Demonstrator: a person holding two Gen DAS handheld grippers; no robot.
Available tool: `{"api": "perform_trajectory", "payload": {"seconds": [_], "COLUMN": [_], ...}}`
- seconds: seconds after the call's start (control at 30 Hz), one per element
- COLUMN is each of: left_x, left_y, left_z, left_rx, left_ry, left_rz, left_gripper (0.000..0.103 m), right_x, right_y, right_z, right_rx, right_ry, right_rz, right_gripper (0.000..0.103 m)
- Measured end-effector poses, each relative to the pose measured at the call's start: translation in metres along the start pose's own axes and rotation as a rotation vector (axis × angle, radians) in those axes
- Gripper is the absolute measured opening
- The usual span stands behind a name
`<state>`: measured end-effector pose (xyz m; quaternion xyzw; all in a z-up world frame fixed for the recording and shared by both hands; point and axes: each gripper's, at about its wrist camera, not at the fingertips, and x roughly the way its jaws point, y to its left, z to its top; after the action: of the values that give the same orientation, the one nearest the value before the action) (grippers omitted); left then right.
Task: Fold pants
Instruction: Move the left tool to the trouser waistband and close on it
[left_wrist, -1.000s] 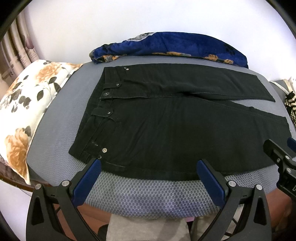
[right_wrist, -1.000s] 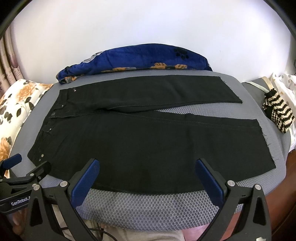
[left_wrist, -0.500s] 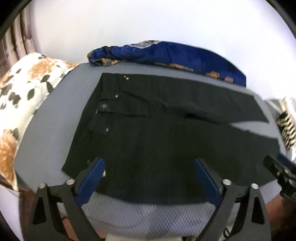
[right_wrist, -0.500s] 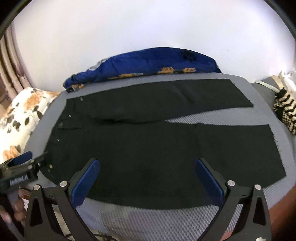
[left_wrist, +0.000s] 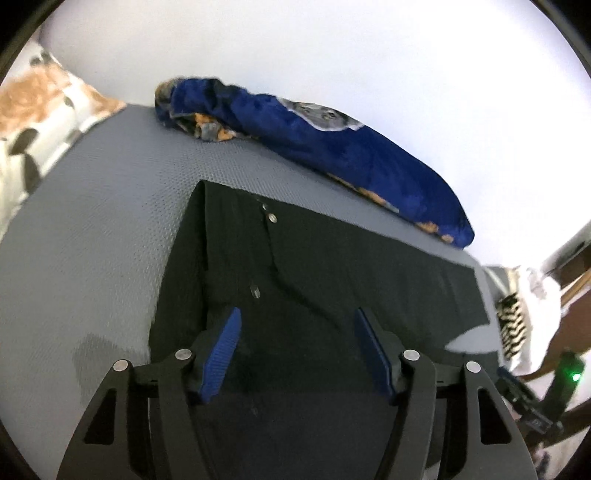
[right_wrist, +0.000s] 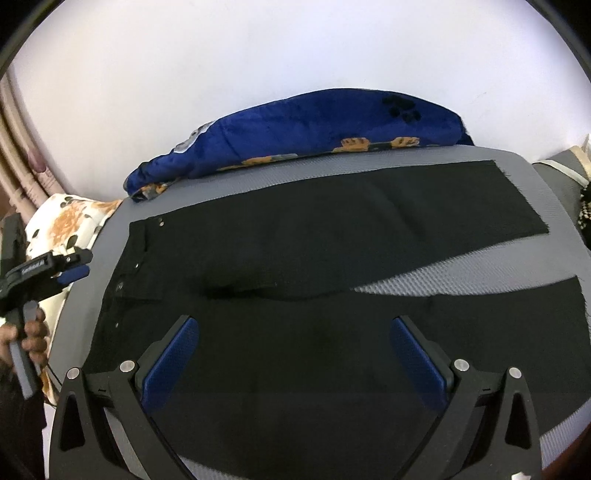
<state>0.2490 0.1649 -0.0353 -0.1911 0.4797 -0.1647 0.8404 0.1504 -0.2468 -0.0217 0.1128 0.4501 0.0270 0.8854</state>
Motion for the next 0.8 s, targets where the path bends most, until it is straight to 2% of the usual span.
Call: {"api": "perform_trajectory", "payload": {"seconds": [0.03,0.13,0.33,0.53,0.8], "left_x": [0.010,0.030,0.064,0.088,0.112], "left_y": [0.014,0.041,0.088,0.114,0.109], "left_z": [0.012,0.033,0.068,0.080,0.090], "left_rx": [-0.031,-0.111,-0.239,-0.275,-0.238], "left_ry": [0.030,0.069,0.103,0.128,0.179], "left_rz": [-0.052,-0.136,-0.235,-0.215,-0.287], "left_gripper": [0.064,0.063,0.052,0.051,0.041], "right_x": [0.006,0.021,0.050,0.074,0.098], "right_y": [0.001,0.006,0.009,0.010,0.021], "right_z": [0.004,0.010,0.016,0.018,0.027], "right_rx": [-0.003,-0.013,-0.013,-0.005,-0.049], "right_ry": [0.007,0.023,0.075,0.109,0.121], "right_rz": [-0.008,-0.020,-0.044,-0.056,-0.065], "right_gripper": [0.103,0.103,0.103,0.103,0.103]}}
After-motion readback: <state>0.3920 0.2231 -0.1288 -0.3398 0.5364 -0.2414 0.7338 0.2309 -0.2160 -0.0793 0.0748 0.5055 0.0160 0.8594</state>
